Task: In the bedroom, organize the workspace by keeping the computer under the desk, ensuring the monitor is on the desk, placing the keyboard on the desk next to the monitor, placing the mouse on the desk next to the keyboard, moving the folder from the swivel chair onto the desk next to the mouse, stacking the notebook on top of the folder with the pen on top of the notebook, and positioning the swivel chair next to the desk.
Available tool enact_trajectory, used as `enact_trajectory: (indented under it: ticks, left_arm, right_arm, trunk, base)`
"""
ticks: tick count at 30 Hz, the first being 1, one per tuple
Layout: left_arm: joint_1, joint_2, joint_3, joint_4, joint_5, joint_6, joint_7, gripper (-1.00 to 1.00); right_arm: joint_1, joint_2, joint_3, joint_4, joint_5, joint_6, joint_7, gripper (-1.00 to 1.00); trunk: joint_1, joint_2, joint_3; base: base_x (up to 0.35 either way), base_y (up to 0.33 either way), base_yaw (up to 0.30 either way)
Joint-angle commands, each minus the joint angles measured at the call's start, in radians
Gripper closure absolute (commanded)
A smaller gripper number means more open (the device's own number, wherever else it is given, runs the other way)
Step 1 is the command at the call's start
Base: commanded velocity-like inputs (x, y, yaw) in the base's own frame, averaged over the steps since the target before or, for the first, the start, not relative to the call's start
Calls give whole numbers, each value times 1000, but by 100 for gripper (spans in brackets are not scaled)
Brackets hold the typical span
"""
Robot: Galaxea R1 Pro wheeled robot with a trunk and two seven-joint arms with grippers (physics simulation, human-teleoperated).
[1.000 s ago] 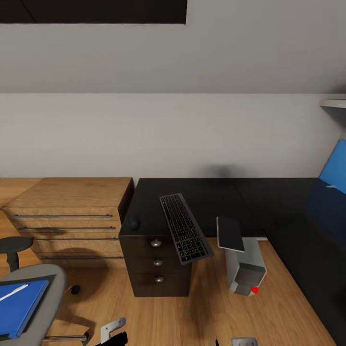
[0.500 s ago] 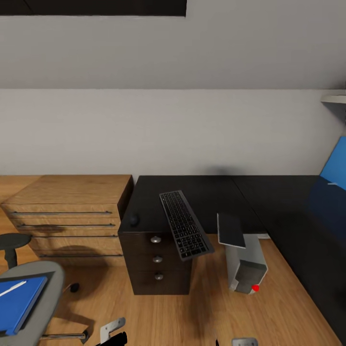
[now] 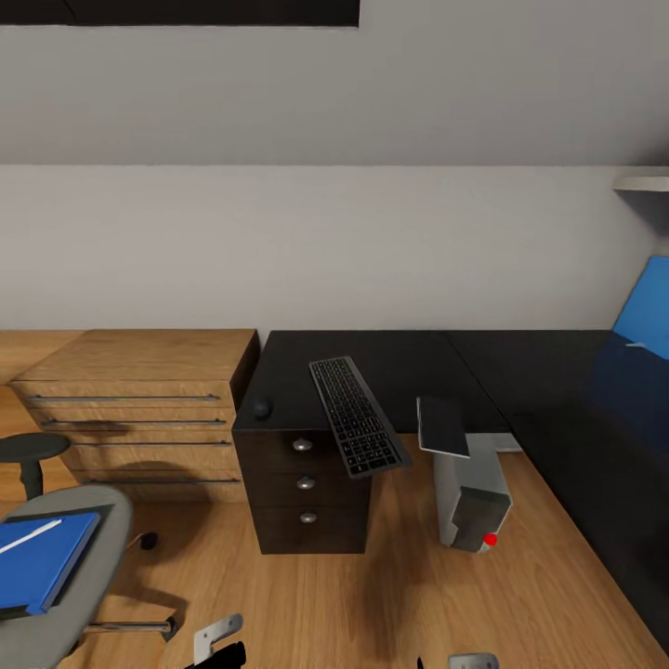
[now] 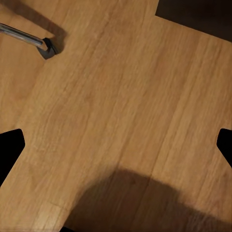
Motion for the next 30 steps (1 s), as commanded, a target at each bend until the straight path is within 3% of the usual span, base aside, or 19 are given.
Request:
enact_trajectory:
  ticks: [1, 14, 21, 30]
  left_arm:
    - [0, 0, -8, -1, 6, -2, 6, -100]
    - [0, 0, -10, -1, 5, -3, 2, -100]
    - [0, 0, -10, -1, 6, -3, 4, -100]
    - [0, 0, -11, -1, 4, -3, 2, -100]
  right_arm:
    - [-1, 0, 9, 1, -5, -3, -5, -100]
    - [-1, 2, 9, 1, -9, -9, -6, -100]
    - [-1, 2, 9, 1, -10, -10, -6, -100]
    - [-1, 1, 8, 1, -10, -8, -6, -100]
  trunk:
    - [0, 0, -1]
    - [0, 0, -1]
    - [0, 0, -1]
    - [27, -49, -23]
  base:
    - [-4, 0, 0]
    - [0, 0, 0]
    - [-175, 0, 0]
    - [-2, 0, 0]
